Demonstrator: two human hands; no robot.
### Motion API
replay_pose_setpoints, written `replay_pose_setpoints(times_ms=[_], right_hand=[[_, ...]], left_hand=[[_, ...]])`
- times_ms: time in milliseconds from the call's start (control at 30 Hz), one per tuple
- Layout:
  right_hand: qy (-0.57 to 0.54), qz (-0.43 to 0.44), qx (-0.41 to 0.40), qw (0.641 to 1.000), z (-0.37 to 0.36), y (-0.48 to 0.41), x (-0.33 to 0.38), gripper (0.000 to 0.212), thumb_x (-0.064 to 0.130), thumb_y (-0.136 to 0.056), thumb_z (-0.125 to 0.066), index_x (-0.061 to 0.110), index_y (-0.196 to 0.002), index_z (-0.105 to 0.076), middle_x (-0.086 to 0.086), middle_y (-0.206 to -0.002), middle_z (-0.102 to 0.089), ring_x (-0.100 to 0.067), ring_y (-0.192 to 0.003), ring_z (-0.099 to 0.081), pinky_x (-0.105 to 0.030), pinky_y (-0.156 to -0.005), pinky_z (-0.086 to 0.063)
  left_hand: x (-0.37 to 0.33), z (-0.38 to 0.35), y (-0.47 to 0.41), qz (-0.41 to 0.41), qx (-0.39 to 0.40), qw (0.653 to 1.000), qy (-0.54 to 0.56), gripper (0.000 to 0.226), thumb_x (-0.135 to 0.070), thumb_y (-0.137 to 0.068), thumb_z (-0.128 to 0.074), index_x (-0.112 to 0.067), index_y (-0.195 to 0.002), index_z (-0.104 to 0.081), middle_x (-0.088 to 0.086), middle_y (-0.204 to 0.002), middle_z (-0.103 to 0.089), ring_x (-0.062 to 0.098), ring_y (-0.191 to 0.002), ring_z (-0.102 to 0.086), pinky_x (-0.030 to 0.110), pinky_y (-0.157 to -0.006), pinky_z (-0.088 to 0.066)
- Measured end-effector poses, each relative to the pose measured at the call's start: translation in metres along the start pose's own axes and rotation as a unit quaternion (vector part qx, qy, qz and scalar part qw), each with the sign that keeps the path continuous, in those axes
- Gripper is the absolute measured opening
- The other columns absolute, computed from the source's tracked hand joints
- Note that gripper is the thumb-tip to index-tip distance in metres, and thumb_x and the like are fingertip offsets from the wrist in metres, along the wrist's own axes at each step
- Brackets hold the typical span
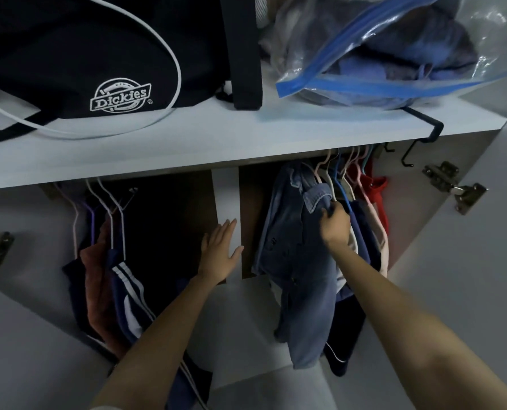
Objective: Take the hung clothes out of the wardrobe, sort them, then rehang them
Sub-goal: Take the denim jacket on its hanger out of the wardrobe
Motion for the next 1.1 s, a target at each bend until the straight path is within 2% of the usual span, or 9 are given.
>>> replay_pose_setpoints(times_ms=[133, 267, 400, 533, 767, 933, 1100], right_hand=[[-0.052, -0.032, -0.037, 0.997, 0.006, 0.001, -0.005, 0.023, 0.013, -0.100, -0.045, 0.002, -0.112, -0.060, -0.013, -0.086, -0.063, -0.030, -0.076, -0.059, -0.032, -0.064, -0.038], [-0.071, -0.020, -0.072, 0.995, 0.018, 0.007, 0.001, 0.031, 0.013, -0.100, -0.046, 0.005, -0.125, -0.061, -0.014, -0.107, -0.069, -0.033, -0.097, -0.063, -0.031, -0.074, -0.042], [-0.065, 0.001, -0.084, 0.994, 0.027, 0.011, 0.008, 0.030, 0.015, -0.099, -0.048, 0.007, -0.123, -0.064, -0.014, -0.112, -0.069, -0.034, -0.104, -0.062, -0.032, -0.076, -0.042], [-0.071, 0.020, -0.063, 0.995, 0.031, 0.019, 0.007, 0.032, 0.014, -0.099, -0.050, 0.010, -0.127, -0.063, -0.012, -0.111, -0.070, -0.030, -0.101, -0.064, -0.029, -0.075, -0.043], [-0.076, 0.058, -0.038, 0.995, 0.044, 0.017, 0.011, 0.028, 0.016, -0.096, -0.053, 0.016, -0.119, -0.068, -0.002, -0.110, -0.072, -0.021, -0.104, -0.064, -0.036, -0.088, -0.051], [-0.080, 0.076, -0.054, 0.992, 0.054, 0.016, 0.019, 0.025, 0.013, -0.096, -0.054, 0.014, -0.115, -0.069, -0.002, -0.107, -0.072, -0.017, -0.100, -0.064, -0.029, -0.083, -0.048], [-0.093, 0.078, -0.042, 0.992, 0.049, 0.017, 0.018, 0.024, 0.014, -0.096, -0.054, 0.015, -0.114, -0.070, 0.003, -0.105, -0.072, -0.014, -0.099, -0.064, -0.031, -0.085, -0.051]], left_hand=[[-0.002, 0.003, -0.009, -0.025, 0.009, 1.000, 0.013, 0.069, -0.040, -0.101, -0.049, -0.027, -0.158, -0.012, -0.003, -0.164, -0.017, 0.019, -0.152, -0.013, 0.046, -0.121, -0.005], [-0.005, 0.007, -0.021, -0.045, 0.009, 0.999, 0.020, 0.068, -0.040, -0.101, -0.050, -0.028, -0.158, -0.015, -0.003, -0.163, -0.020, 0.018, -0.151, -0.015, 0.043, -0.121, -0.005], [-0.016, 0.008, -0.035, -0.065, 0.010, 0.998, 0.023, 0.063, -0.040, -0.101, -0.048, -0.026, -0.157, -0.021, -0.002, -0.163, -0.022, 0.017, -0.151, -0.014, 0.042, -0.121, -0.003], [-0.038, 0.011, -0.054, -0.086, 0.009, 0.996, 0.034, 0.062, -0.039, -0.101, -0.050, -0.020, -0.155, -0.026, 0.002, -0.160, -0.029, 0.021, -0.150, -0.018, 0.044, -0.122, -0.006], [-0.053, 0.009, -0.092, -0.115, 0.005, 0.993, 0.029, 0.069, -0.045, -0.099, -0.052, -0.020, -0.156, -0.022, 0.004, -0.160, -0.030, 0.025, -0.148, -0.026, 0.049, -0.118, -0.020], [-0.055, 0.012, -0.113, -0.107, -0.003, 0.993, 0.045, 0.068, -0.044, -0.099, -0.051, -0.020, -0.157, -0.023, 0.004, -0.160, -0.030, 0.025, -0.146, -0.029, 0.047, -0.116, -0.023], [-0.049, 0.011, -0.124, -0.095, -0.010, 0.993, 0.066, 0.065, -0.039, -0.100, -0.053, -0.017, -0.155, -0.027, 0.006, -0.158, -0.034, 0.028, -0.143, -0.034, 0.045, -0.114, -0.026]])
Point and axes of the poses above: each hand's wrist, its own y-axis away from the middle knuckle, its own z-axis out of the back of the hand, x = y × z, the point moved 10 cm from there along -y, towards the middle knuckle
